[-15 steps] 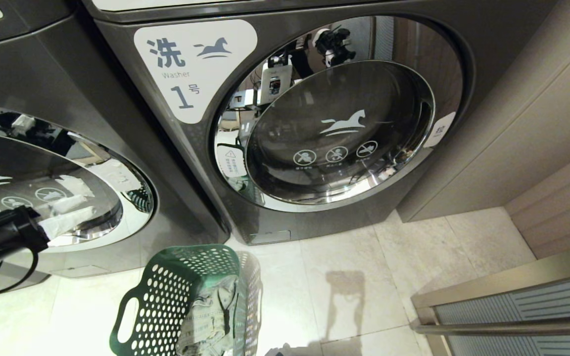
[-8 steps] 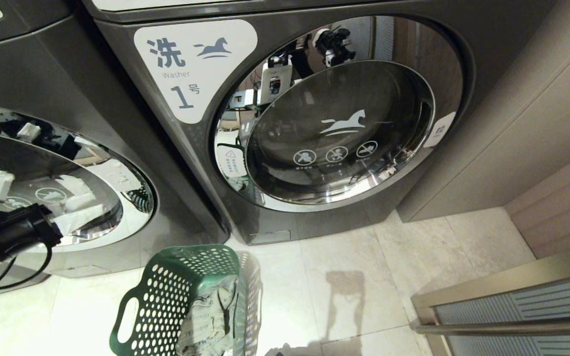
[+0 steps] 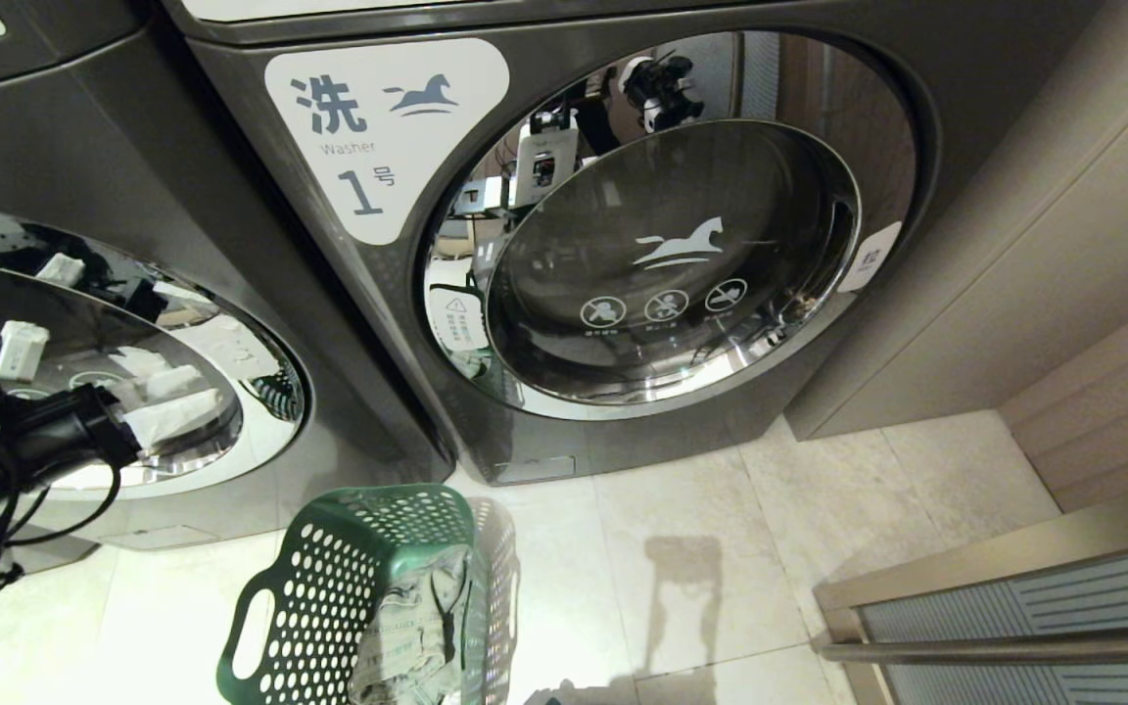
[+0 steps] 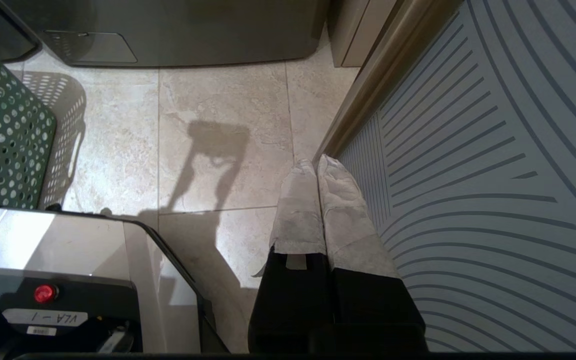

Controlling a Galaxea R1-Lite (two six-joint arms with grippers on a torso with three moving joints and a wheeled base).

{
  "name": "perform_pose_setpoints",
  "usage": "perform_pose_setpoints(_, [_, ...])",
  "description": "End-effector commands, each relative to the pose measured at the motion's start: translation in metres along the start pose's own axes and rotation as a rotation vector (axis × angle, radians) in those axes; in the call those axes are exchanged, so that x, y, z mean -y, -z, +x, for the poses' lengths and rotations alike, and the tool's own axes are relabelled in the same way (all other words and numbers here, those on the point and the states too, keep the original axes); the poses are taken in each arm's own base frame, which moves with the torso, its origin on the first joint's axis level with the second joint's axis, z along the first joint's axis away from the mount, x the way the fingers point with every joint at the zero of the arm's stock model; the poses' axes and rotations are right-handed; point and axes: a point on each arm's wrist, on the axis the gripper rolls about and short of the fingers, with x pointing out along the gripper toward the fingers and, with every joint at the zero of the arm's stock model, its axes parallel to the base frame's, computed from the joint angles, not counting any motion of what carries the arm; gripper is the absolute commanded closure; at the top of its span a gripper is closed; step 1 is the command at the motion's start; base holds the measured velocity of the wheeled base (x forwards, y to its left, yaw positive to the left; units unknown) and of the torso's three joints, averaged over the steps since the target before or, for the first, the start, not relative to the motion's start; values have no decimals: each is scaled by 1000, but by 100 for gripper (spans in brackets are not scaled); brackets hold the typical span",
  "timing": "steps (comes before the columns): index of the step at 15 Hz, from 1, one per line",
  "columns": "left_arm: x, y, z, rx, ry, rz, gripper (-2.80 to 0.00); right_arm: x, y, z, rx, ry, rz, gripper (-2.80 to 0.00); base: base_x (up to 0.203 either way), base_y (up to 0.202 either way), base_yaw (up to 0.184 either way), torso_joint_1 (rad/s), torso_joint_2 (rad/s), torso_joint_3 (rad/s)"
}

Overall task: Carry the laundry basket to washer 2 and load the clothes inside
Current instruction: Open the lid of the washing machine

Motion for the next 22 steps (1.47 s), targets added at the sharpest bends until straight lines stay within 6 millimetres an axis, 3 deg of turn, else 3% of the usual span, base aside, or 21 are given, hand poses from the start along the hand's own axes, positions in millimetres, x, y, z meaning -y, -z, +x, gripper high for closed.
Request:
perform_pose_setpoints(1, [-3,4,1,-1,7,1,-280,0,0,0,-2,-1,-1,0,0,0,0,0,0,0])
perform_pose_setpoints(14, [-6,7,28,1,75,6,-280,0,0,0,-2,-1,-1,0,0,0,0,0,0,0])
perform_pose_setpoints(22, [-3,6,29,2,80,19,-280,0,0,0,-2,-1,0,0,0,0,0,0,0,0])
